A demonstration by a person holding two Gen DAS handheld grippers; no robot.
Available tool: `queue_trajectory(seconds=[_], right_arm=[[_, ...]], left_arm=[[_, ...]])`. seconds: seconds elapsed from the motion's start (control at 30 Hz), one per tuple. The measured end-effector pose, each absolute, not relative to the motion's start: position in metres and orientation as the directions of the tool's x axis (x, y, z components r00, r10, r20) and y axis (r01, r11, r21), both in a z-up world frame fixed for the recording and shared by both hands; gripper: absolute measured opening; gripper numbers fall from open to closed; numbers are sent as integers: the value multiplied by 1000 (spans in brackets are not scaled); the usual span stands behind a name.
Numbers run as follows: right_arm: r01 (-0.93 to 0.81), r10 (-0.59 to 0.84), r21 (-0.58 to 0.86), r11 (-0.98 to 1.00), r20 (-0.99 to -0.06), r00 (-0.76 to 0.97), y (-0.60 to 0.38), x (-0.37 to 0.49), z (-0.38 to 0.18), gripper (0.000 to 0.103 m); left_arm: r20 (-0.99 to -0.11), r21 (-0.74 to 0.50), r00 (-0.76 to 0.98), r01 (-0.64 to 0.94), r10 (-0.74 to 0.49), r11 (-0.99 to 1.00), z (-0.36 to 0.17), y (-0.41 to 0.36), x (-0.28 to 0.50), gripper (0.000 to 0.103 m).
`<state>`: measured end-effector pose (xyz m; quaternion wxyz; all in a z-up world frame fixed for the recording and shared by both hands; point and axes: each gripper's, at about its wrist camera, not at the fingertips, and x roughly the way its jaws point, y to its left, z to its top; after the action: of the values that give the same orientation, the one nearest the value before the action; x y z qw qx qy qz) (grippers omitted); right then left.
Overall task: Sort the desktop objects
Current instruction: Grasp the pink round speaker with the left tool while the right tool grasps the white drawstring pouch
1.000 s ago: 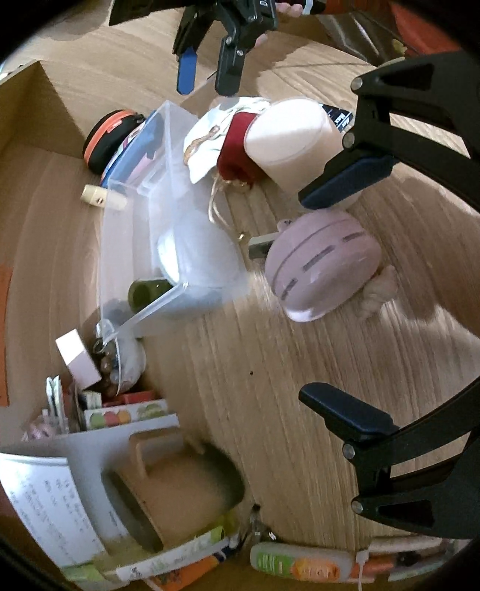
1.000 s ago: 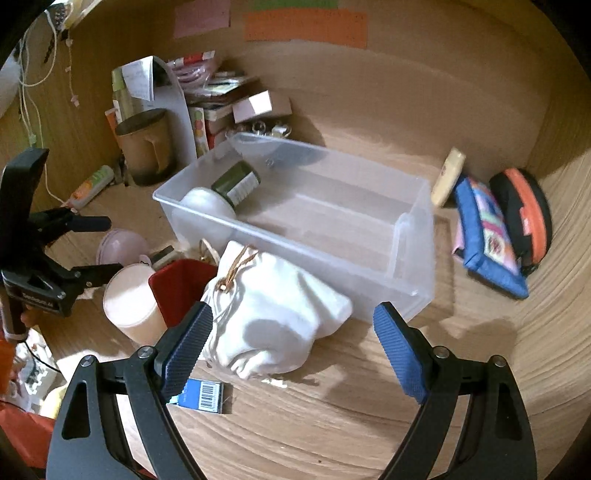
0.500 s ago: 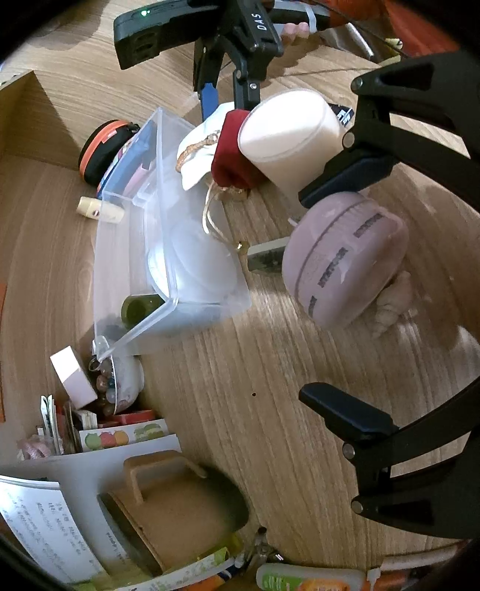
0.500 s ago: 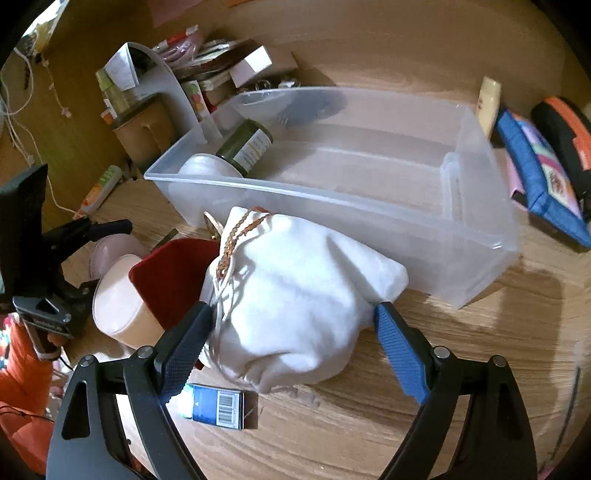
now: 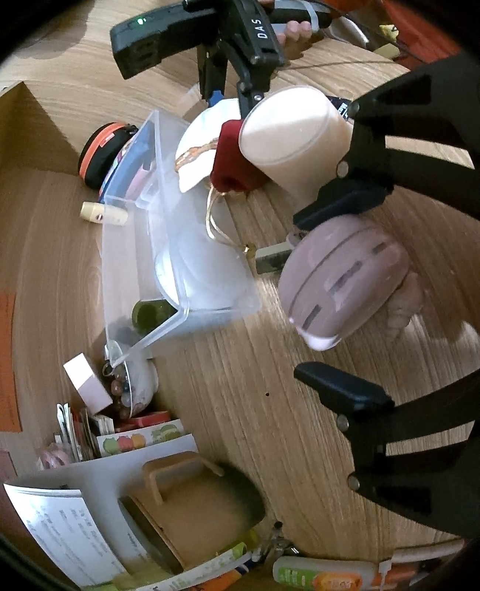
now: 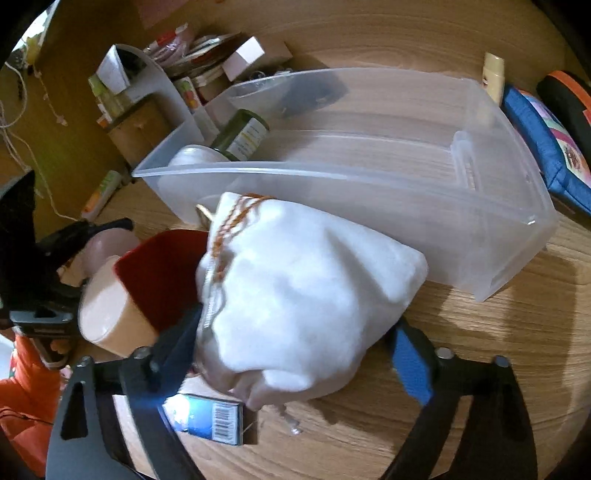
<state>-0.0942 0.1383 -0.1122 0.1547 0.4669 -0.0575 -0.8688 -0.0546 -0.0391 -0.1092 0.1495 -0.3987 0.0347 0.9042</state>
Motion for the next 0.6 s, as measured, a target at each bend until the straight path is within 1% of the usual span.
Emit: queue_trajectory(seconds=[0.07, 0.17, 0.37, 0.6], right_arm=[[223, -312, 226, -948, -794, -522, 136, -91, -108, 70], [232, -290, 192, -954, -795, -532, 134, -87, -102, 66], [245, -233, 112, -963, -802, -550, 136, -79, -89, 62], [319, -97, -88, -944, -849, -520, 129, -70, -75, 60]], left_arm=[[-732, -60, -637, -296, 244, -953, -109, -39, -55, 68], [-733, -62, -637, -288, 240, -955, -110, -39, -55, 62], [-732, -65, -643, -265, 226, -962, -111, -42, -55, 62], [-730, -62, -648, -251, 215, -966, -111, -44, -56, 62]])
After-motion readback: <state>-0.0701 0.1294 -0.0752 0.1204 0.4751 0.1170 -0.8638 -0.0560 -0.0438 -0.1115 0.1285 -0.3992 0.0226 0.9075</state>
